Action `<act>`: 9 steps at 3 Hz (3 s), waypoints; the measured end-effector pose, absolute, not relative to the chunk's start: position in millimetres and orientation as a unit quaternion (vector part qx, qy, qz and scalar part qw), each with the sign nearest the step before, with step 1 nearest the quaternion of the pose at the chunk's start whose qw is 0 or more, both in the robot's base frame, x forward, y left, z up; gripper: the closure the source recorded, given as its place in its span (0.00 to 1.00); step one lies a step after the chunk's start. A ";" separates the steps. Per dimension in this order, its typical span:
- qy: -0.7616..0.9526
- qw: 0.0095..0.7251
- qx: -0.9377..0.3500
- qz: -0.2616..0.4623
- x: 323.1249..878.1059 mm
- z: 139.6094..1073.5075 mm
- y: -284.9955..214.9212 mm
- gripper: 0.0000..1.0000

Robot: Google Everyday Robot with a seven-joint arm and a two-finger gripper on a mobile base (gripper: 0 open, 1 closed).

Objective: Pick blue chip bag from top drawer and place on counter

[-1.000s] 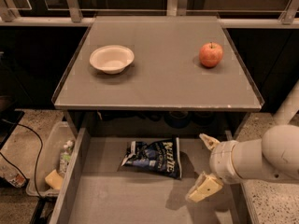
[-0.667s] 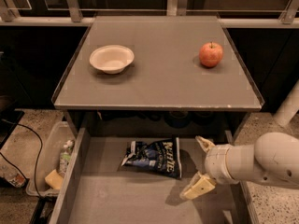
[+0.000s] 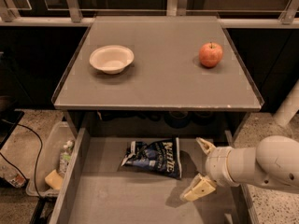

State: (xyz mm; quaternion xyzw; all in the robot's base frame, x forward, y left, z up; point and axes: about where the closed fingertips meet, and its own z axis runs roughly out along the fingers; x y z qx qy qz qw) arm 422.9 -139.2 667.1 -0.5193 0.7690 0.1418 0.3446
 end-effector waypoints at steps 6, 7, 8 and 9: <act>0.752 0.368 -0.522 0.163 476.3 605.7 -47.1 0.42; 0.752 0.368 -0.522 0.163 476.3 605.8 -47.1 0.65; 0.752 0.368 -0.522 0.163 476.3 605.8 -47.1 0.88; 0.746 0.375 -0.526 0.162 466.0 626.5 -57.1 1.00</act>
Offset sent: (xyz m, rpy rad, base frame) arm 0.0445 0.0938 -0.0530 0.0767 -0.0418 0.0603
